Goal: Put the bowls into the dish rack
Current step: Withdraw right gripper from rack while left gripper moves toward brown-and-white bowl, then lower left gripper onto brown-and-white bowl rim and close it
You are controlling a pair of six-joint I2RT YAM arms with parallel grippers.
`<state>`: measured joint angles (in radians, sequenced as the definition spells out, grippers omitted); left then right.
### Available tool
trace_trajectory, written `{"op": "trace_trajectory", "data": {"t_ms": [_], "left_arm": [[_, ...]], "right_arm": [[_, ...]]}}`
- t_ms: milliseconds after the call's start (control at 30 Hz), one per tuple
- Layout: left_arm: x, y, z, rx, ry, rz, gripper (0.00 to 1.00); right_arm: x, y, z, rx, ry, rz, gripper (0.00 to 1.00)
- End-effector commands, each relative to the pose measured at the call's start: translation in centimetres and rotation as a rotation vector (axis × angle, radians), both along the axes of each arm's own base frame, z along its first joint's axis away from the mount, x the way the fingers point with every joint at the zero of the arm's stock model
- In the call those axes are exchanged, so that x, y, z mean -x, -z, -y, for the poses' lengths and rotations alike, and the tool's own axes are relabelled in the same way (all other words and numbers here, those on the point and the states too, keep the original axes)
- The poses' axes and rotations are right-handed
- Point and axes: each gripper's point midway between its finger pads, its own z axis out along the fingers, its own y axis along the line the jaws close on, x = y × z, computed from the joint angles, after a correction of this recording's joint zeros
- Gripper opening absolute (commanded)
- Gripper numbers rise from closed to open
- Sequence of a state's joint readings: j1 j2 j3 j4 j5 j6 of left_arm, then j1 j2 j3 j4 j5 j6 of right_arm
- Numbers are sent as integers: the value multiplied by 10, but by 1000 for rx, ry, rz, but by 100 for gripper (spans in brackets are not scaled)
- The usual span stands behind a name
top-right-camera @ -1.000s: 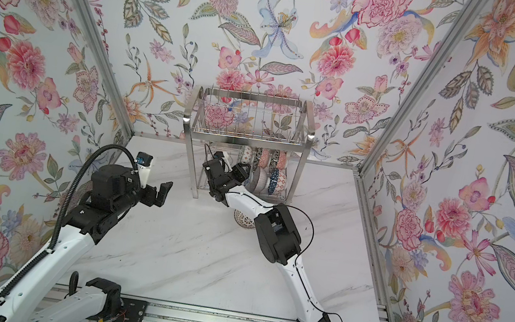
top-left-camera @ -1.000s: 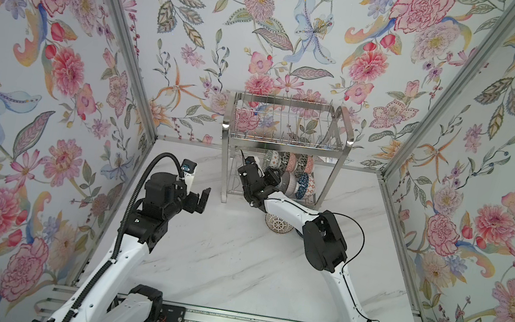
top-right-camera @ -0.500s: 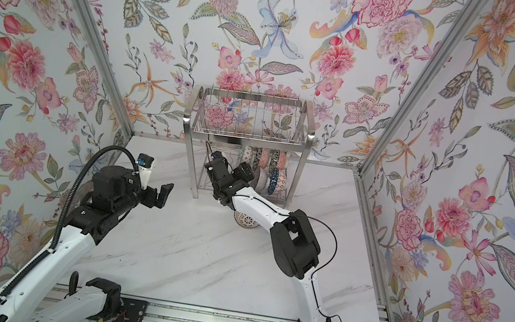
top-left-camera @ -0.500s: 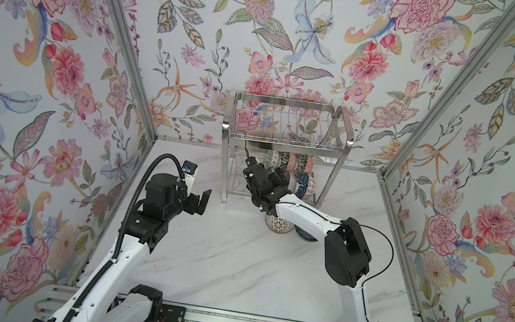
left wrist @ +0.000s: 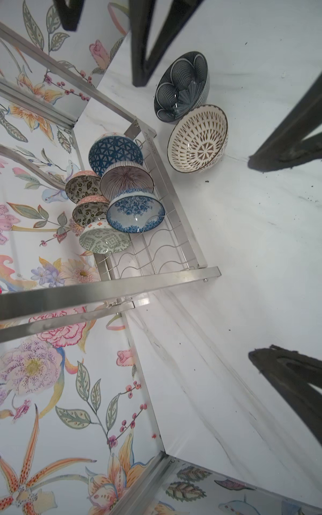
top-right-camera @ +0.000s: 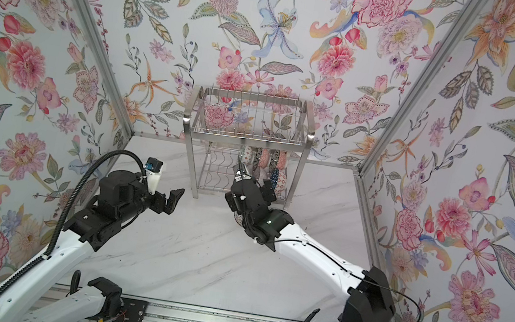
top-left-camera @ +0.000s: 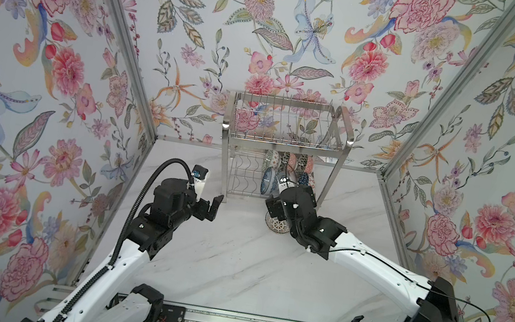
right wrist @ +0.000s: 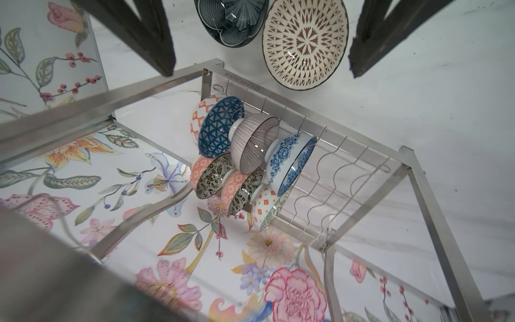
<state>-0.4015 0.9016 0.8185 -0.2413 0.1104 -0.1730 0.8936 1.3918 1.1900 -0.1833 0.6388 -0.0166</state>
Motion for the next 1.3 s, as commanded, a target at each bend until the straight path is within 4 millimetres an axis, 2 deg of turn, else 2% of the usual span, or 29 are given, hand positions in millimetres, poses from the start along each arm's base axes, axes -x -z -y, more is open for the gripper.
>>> {"op": "trace_trajectory", "data": {"t_ms": [0, 67, 167, 367, 767, 867, 1133, 1167, 1267], "left_arm": [[0, 0, 13, 32, -36, -13, 99], [2, 7, 26, 42, -25, -29, 99], [6, 18, 43, 58, -11, -50, 99], [13, 48, 84, 45, 44, -123, 99], [9, 102, 146, 77, 121, -253, 99], [5, 116, 156, 48, 129, -281, 99], [-15, 132, 172, -21, 131, -301, 100], [-18, 143, 174, -35, 126, -321, 99], [-25, 152, 182, -28, 131, -347, 99]], "right_arm": [[8, -26, 20, -117, 38, 14, 99], [8, -47, 27, -145, 49, 41, 99], [6, -61, 37, -138, 76, 70, 99], [16, -31, 56, -160, 105, 45, 99], [15, -21, 79, -170, 149, 45, 99], [14, -17, 81, -167, 155, 38, 99], [10, -9, 81, -162, 161, 24, 99], [10, -9, 81, -163, 161, 23, 99], [10, -8, 81, -163, 160, 22, 99]]}}
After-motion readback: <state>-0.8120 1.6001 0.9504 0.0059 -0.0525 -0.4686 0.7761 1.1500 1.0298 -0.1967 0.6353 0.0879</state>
